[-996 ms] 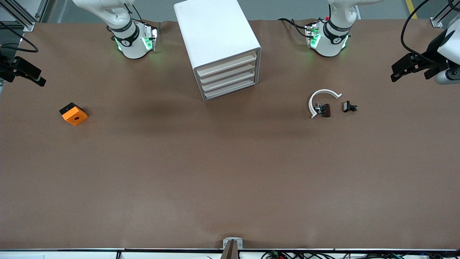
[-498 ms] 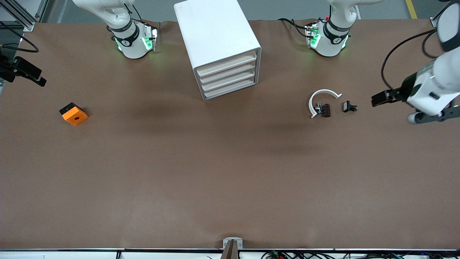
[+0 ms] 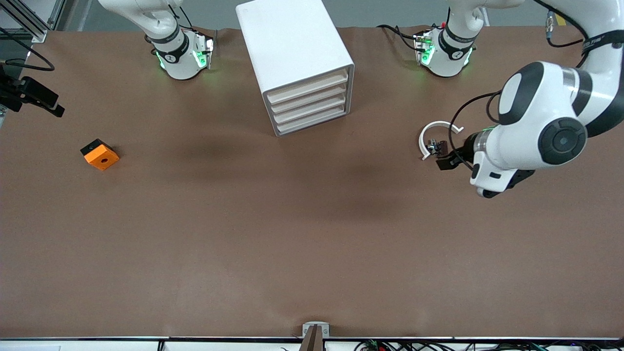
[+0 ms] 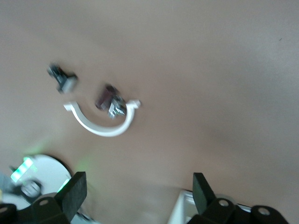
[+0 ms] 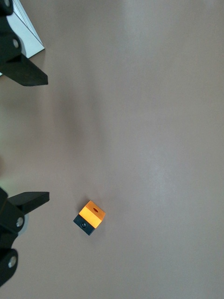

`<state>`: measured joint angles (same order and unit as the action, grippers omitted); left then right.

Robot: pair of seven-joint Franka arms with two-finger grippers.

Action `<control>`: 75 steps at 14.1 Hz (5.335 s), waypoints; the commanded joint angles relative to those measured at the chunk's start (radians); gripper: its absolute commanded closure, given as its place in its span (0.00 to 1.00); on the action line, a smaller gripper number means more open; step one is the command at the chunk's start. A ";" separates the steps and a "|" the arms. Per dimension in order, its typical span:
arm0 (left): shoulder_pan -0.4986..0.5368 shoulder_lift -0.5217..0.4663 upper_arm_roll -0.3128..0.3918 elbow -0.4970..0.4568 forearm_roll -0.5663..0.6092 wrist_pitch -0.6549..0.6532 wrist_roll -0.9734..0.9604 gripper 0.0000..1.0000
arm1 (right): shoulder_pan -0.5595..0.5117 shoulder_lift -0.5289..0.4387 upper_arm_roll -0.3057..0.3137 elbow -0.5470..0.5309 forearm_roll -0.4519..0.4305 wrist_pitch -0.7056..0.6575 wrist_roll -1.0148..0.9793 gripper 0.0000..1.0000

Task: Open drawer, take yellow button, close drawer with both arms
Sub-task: 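Reach the left gripper to the front of the white cabinet drawer, then pull the drawer open with the left gripper while the right gripper approaches, then grasp the orange-capped button with the right gripper while the left gripper withdraws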

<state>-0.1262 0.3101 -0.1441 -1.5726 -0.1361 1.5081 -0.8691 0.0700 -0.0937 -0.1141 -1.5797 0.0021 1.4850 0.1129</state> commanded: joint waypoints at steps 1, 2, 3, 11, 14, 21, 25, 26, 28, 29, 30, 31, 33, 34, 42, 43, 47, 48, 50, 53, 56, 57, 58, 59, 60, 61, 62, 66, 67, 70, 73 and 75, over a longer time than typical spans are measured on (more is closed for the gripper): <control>-0.009 0.030 0.001 0.026 -0.118 -0.012 -0.190 0.00 | -0.007 0.008 0.008 0.017 0.001 -0.003 -0.007 0.00; -0.024 0.041 0.001 0.028 -0.156 -0.012 -0.252 0.00 | -0.007 0.008 0.008 0.017 0.001 -0.002 -0.006 0.00; -0.033 0.056 0.001 0.028 -0.192 -0.012 -0.314 0.00 | -0.006 0.009 0.010 0.017 0.001 0.001 -0.006 0.00; -0.176 0.214 0.001 0.046 -0.487 0.003 -1.032 0.00 | 0.051 0.055 0.010 0.055 -0.001 0.003 0.008 0.00; -0.206 0.268 0.000 0.046 -0.592 0.003 -1.235 0.00 | 0.068 0.074 0.010 0.079 -0.001 0.003 0.010 0.00; -0.297 0.379 0.000 0.043 -0.790 -0.008 -1.358 0.00 | 0.106 0.097 0.010 0.096 0.015 0.018 0.011 0.00; -0.348 0.385 0.000 0.043 -0.830 -0.032 -1.435 0.07 | 0.135 0.107 0.011 0.086 0.056 0.004 0.053 0.00; -0.354 0.385 0.000 0.043 -0.830 -0.051 -1.442 0.08 | 0.149 0.107 0.011 0.084 0.061 -0.002 0.086 0.00; -0.377 0.394 0.000 0.043 -0.832 -0.097 -1.449 0.23 | 0.207 0.107 0.011 0.084 0.062 -0.011 0.195 0.00; -0.389 0.397 0.000 0.043 -0.832 -0.118 -1.462 0.26 | 0.236 0.107 0.011 0.083 0.062 -0.014 0.262 0.00; -0.395 0.400 0.000 0.040 -0.832 -0.123 -1.475 0.30 | 0.264 0.107 0.011 0.081 0.067 -0.019 0.330 0.00; -0.406 0.408 0.000 0.042 -0.832 -0.124 -1.488 0.37 | 0.290 0.107 0.011 0.080 0.075 -0.022 0.396 0.00; -0.418 0.415 0.000 0.040 -0.832 -0.124 -1.513 0.45 | 0.339 0.109 0.011 0.075 0.088 -0.023 0.517 0.00; -0.424 0.419 0.000 0.040 -0.832 -0.124 -1.519 0.46 | 0.367 0.109 0.011 0.075 0.088 -0.022 0.574 0.00; -0.420 0.426 0.011 0.043 -0.830 -0.124 -1.567 1.00 | 0.497 0.123 0.011 0.081 0.090 -0.009 0.836 0.00; -0.409 0.431 0.012 0.045 -0.830 -0.124 -1.573 1.00 | 0.505 0.126 0.011 0.081 0.091 -0.008 0.862 0.00; -0.337 0.449 0.012 0.049 -0.861 -0.123 -1.597 1.00 | 0.540 0.137 0.011 0.084 0.111 0.014 0.950 0.00; -0.320 0.451 0.014 0.063 -0.861 -0.121 -1.605 1.00 | 0.557 0.143 0.011 0.086 0.111 0.020 0.979 0.00; -0.297 0.468 0.014 0.126 -0.861 -0.120 -1.626 1.00 | 0.592 0.157 0.011 0.086 0.111 0.052 1.074 0.00; -0.250 0.474 0.014 0.154 -0.861 -0.120 -1.627 1.00 | 0.661 0.201 0.011 0.087 0.110 0.070 1.227 0.00; -0.221 0.472 0.024 0.174 -0.850 -0.118 -1.624 1.00 | 0.734 0.242 0.011 0.092 0.107 0.102 1.345 0.00; -0.219 0.472 0.037 0.177 -0.850 -0.118 -1.622 1.00 | 0.755 0.255 0.010 0.092 0.110 0.138 1.395 0.00; -0.220 0.472 0.044 0.177 -0.850 -0.118 -1.621 1.00 | 0.778 0.267 0.010 0.092 0.111 0.168 1.434 0.00; -0.221 0.472 0.049 0.178 -0.850 -0.118 -1.617 0.87 | 0.804 0.288 0.011 0.092 0.111 0.188 1.479 0.00; -0.219 0.471 0.051 0.184 -0.849 -0.120 -1.614 0.34 | 0.821 0.311 0.011 0.092 0.110 0.205 1.507 0.00; -0.219 0.471 0.051 0.193 -0.847 -0.120 -1.614 0.00 | 0.836 0.328 0.011 0.092 0.110 0.225 1.519 0.00; -0.216 0.471 0.051 0.206 -0.847 -0.120 -1.614 0.00 | 0.852 0.351 0.010 0.092 0.108 0.251 1.528 0.00; -0.184 0.466 0.051 0.275 -0.847 -0.120 -1.569 0.00 | 0.867 0.411 0.010 0.093 0.110 0.328 1.547 0.00; -0.170 0.466 0.063 0.290 -0.847 -0.112 -1.546 0.00 | 0.867 0.422 0.010 0.092 0.110 0.352 1.547 0.00; -0.170 0.463 0.141 0.332 -0.847 -0.103 -1.497 0.00 | 0.867 0.463 0.010 0.092 0.111 0.368 1.548 0.00; -0.179 0.458 0.219 0.336 -0.808 -0.103 -1.334 0.00 | 0.869 0.485 0.010 0.086 0.137 0.368 1.609 0.00; -0.181 0.436 0.218 0.336 -0.682 -0.103 -1.308 0.00 | 0.895 0.492 0.011 0.083 0.139 0.366 1.668 0.00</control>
<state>-0.2905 0.7677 0.0664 -1.2486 -0.9087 1.4041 -2.2038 0.9345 0.3868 -0.0971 -1.5120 0.1279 1.8553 1.7148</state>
